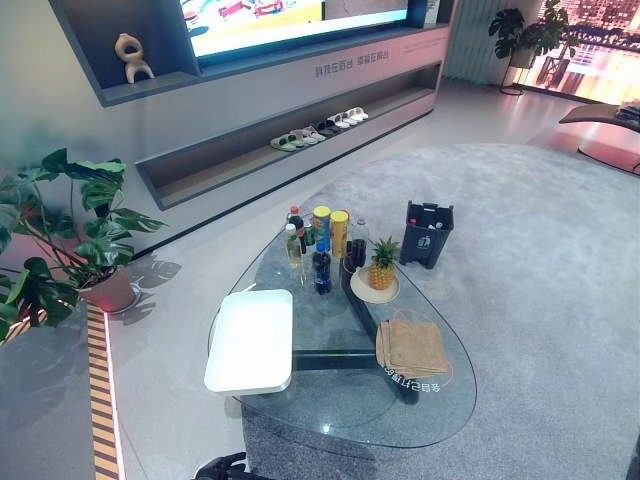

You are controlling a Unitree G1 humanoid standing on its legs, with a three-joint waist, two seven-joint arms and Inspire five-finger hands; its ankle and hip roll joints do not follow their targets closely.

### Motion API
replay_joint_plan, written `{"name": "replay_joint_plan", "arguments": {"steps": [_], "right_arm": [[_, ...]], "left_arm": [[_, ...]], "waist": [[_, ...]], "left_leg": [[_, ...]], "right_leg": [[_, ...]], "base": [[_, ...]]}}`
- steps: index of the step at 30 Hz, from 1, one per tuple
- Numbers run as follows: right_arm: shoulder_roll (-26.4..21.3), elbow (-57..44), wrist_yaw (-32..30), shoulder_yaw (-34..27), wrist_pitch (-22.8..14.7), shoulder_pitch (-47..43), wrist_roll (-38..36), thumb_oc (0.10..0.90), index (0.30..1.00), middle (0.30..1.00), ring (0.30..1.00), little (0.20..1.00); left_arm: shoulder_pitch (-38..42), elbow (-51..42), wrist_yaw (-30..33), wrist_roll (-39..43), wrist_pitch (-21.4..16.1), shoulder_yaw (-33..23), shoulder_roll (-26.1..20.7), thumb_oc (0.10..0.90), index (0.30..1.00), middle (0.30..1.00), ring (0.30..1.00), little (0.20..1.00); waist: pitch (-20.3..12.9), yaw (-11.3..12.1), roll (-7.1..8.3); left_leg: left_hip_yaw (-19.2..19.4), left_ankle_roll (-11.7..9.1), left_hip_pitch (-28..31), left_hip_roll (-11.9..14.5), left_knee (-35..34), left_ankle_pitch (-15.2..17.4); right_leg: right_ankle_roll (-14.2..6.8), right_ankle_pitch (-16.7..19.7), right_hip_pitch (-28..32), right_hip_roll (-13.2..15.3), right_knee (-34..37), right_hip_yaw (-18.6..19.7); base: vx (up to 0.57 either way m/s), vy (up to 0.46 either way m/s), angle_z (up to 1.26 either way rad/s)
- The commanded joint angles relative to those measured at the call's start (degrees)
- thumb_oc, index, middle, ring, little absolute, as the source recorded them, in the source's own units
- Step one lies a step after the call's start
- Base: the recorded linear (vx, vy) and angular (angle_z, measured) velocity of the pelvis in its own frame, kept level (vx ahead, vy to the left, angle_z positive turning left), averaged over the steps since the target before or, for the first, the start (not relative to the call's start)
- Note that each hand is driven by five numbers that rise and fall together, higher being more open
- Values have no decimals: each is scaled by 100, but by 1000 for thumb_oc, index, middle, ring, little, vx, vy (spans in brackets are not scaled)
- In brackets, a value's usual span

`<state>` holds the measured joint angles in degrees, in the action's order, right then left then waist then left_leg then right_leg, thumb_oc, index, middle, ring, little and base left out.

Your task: Wipe the table with a cloth and put it in the basket.

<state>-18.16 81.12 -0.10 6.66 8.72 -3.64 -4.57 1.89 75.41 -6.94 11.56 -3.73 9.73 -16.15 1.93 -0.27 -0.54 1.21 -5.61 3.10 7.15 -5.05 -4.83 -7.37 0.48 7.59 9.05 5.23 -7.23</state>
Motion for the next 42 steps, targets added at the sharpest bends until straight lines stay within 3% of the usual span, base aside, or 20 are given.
{"name": "replay_joint_plan", "arguments": {"steps": [1,42], "right_arm": [[-40,272,28,13,21,-383,-64,800,900,900,900,900],[-163,257,-18,-124,16,-239,45,800,900,900,900,900]], "left_arm": [[471,291,92,-190,-56,-181,-72,800,900,900,900,900],[330,187,100,260,-138,-332,-152,800,900,900,900,900]], "waist": [[260,46,67],[370,-16,48]], "left_leg": [[200,149,285,-251,5,548],[210,150,221,-268,5,521]], "right_leg": [[34,62,-46,-79,-23,-128],[18,124,-156,-116,-23,32]], "base": [[0,0,0],[17,-2,0]]}}
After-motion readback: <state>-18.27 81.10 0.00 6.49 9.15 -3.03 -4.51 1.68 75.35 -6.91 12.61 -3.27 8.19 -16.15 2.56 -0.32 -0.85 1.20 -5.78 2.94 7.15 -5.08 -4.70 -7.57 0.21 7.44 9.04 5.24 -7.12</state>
